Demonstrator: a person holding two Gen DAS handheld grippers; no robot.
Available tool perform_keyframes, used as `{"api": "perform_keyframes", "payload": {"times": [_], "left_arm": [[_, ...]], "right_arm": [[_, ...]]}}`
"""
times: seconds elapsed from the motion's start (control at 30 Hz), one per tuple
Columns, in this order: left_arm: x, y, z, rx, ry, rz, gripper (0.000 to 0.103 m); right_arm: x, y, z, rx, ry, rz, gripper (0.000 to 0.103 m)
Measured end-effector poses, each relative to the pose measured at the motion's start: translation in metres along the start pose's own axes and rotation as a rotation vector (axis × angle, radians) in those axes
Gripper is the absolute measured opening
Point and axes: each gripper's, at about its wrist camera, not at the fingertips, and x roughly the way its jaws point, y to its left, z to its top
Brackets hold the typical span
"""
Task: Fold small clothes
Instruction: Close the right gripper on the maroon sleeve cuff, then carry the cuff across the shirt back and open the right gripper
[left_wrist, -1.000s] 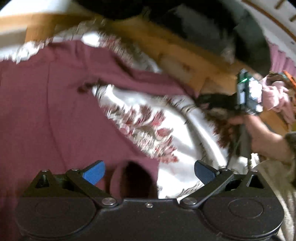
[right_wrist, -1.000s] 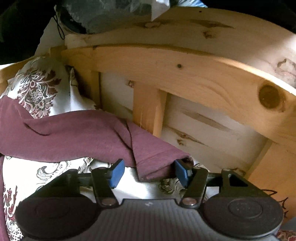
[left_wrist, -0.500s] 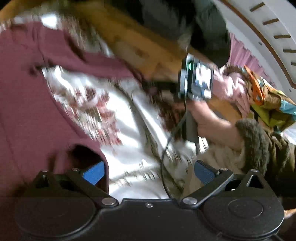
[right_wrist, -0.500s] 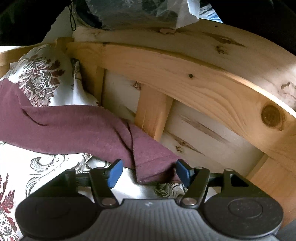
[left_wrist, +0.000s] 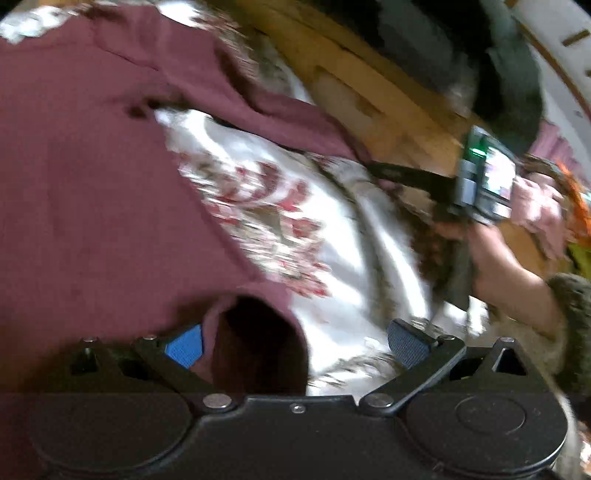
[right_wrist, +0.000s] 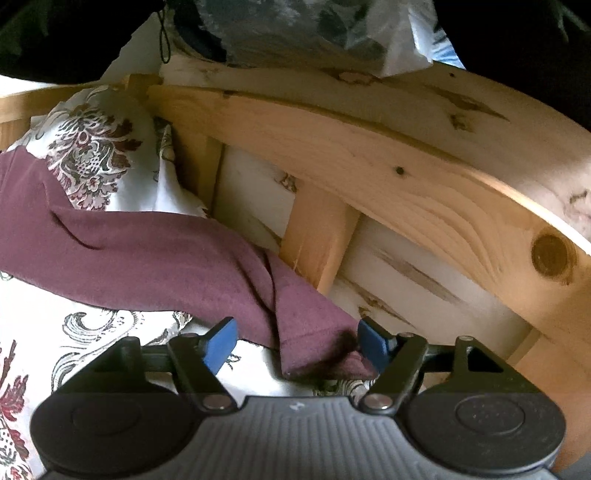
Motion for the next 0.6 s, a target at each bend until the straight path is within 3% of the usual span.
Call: {"api": "perform_keyframes", "payload": {"times": [0.07, 0.2, 0.3, 0.37, 0.43, 0.6], "left_arm": [[0.001, -0.007, 0.001, 0.01, 0.027, -0.087, 0.102], [0.004, -0.022, -0.004, 0.039, 0.079, -0.177, 0.102], [0.002, -0.029, -0.005, 0.057, 0.078, -0.187, 0.102], [-0.002, -0.03, -0.003, 0.048, 0.062, -0.163, 0.102], [-0.012, -0.028, -0.001, 0.04, 0.038, -0.107, 0.102], [-0.041, -0.021, 0.006, 0.015, -0.03, 0.089, 0.102]], "right_arm": [[0.001, 0.0, 0.0, -0.007, 0.013, -0.011, 0.067], [0.003, -0.005, 0.0, 0.017, 0.036, -0.042, 0.058], [0.001, -0.012, -0.003, 0.044, 0.04, -0.029, 0.031], [-0.001, -0.016, -0.003, 0.06, 0.027, -0.021, 0.015], [-0.006, -0.019, -0.002, 0.071, 0.004, -0.009, 0.01], [-0.037, -0.026, 0.01, 0.131, -0.083, 0.075, 0.008]]}}
